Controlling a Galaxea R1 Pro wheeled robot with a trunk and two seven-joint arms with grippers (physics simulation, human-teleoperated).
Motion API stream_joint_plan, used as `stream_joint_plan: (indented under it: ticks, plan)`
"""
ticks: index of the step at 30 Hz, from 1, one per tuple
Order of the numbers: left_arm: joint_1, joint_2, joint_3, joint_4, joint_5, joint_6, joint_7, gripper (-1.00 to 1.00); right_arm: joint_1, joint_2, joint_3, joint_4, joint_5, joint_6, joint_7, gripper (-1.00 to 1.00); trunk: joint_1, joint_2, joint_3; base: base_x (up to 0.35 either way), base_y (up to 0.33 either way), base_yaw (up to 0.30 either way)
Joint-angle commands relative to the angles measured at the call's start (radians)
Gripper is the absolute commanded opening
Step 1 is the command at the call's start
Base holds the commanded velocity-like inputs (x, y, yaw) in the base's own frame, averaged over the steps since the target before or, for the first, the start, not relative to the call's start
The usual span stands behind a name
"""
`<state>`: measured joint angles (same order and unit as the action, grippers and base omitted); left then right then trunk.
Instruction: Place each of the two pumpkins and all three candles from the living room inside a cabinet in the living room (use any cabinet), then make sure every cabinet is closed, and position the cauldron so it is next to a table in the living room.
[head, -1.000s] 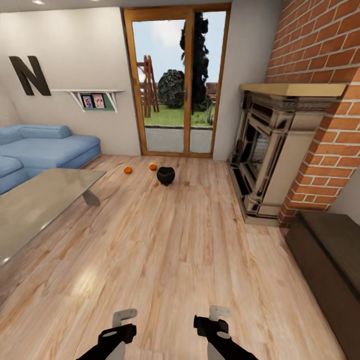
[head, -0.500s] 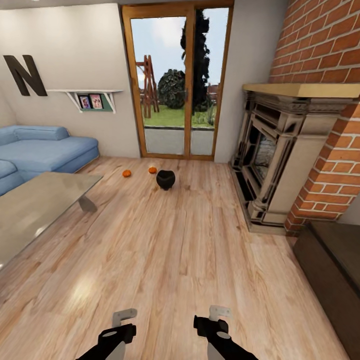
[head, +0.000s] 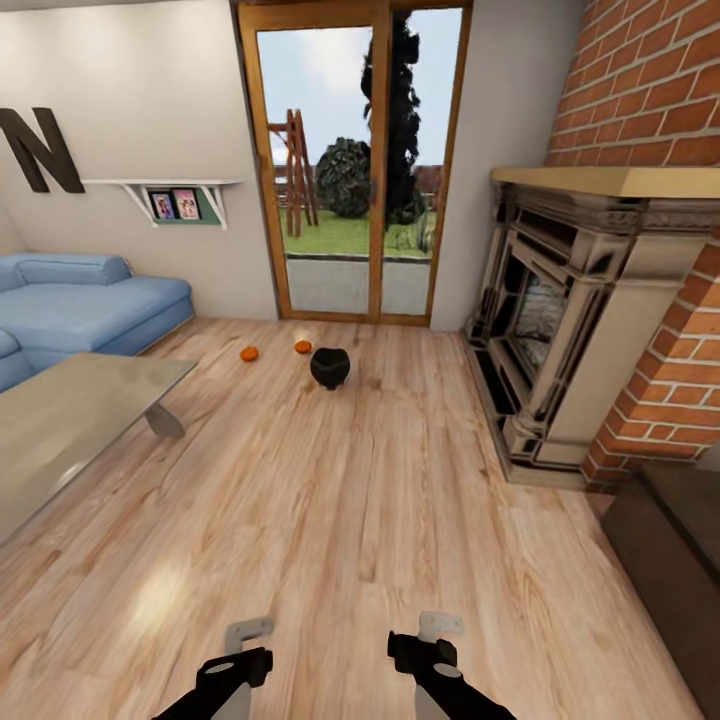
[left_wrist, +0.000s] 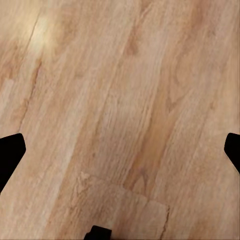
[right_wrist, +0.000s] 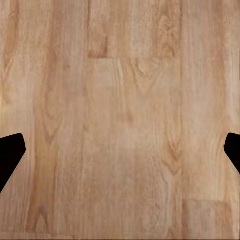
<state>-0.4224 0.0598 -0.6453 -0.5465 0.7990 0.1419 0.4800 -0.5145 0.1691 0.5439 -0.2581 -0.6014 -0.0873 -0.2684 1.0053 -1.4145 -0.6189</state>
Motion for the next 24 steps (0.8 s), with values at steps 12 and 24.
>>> stream_joint_plan:
  ticks: [12,24]
  plan:
    - [-0.001,0.002,-0.008,-0.001,0.005,0.004,0.008,1.0,-0.001,-0.001,0.008,0.0,-0.011,-0.003,-0.004,1.0,0.001,0.0,-0.001,0.32,0.0,0.0]
    - [-0.001,0.002,-0.008,-0.001,0.005,0.004,0.008,1.0,-0.001,-0.002,0.007,0.0,-0.011,-0.007,-0.004,1.0,0.001,0.0,-0.001,0.32,0.0,0.0]
